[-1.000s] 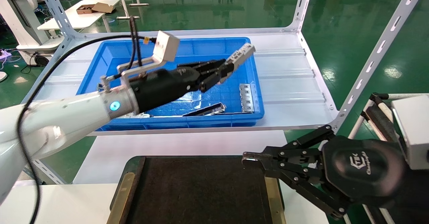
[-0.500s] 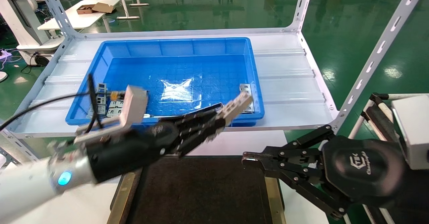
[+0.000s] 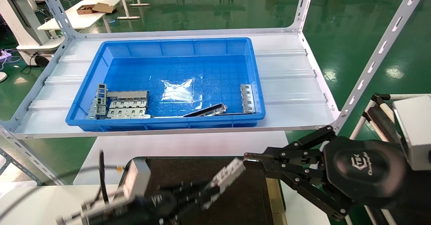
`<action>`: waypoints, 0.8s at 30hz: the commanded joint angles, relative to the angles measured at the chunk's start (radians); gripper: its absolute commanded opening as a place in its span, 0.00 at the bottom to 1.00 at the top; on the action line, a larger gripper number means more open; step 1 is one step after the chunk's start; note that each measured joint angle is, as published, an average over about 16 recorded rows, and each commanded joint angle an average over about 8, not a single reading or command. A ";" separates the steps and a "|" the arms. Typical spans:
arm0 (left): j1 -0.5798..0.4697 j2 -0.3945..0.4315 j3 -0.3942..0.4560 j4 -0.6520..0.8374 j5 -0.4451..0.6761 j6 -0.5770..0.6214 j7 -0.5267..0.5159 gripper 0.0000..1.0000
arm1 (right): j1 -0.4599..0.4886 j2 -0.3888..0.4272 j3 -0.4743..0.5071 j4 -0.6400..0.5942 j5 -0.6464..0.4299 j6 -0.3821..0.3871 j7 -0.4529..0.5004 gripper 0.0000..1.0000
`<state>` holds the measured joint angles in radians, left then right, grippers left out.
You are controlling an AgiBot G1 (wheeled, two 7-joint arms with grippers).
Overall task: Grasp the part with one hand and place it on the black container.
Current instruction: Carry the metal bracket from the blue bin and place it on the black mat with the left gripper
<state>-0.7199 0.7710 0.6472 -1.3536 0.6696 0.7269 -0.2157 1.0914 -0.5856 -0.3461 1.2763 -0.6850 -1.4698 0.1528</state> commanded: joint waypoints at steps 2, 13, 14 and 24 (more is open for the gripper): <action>0.066 0.014 0.006 0.000 -0.003 -0.033 0.023 0.00 | 0.000 0.000 0.000 0.000 0.000 0.000 0.000 0.00; 0.191 0.207 0.041 0.017 0.020 -0.391 0.025 0.00 | 0.000 0.000 0.000 0.000 0.000 0.000 0.000 0.00; 0.194 0.231 0.046 0.019 0.023 -0.434 0.022 0.00 | 0.000 0.000 0.000 0.000 0.000 0.000 0.000 0.00; 0.178 0.426 0.070 0.068 0.036 -0.712 0.012 0.00 | 0.000 0.000 0.000 0.000 0.000 0.000 0.000 0.00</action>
<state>-0.5426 1.1891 0.7114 -1.2809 0.7051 0.0330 -0.2033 1.0915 -0.5854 -0.3466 1.2763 -0.6847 -1.4697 0.1526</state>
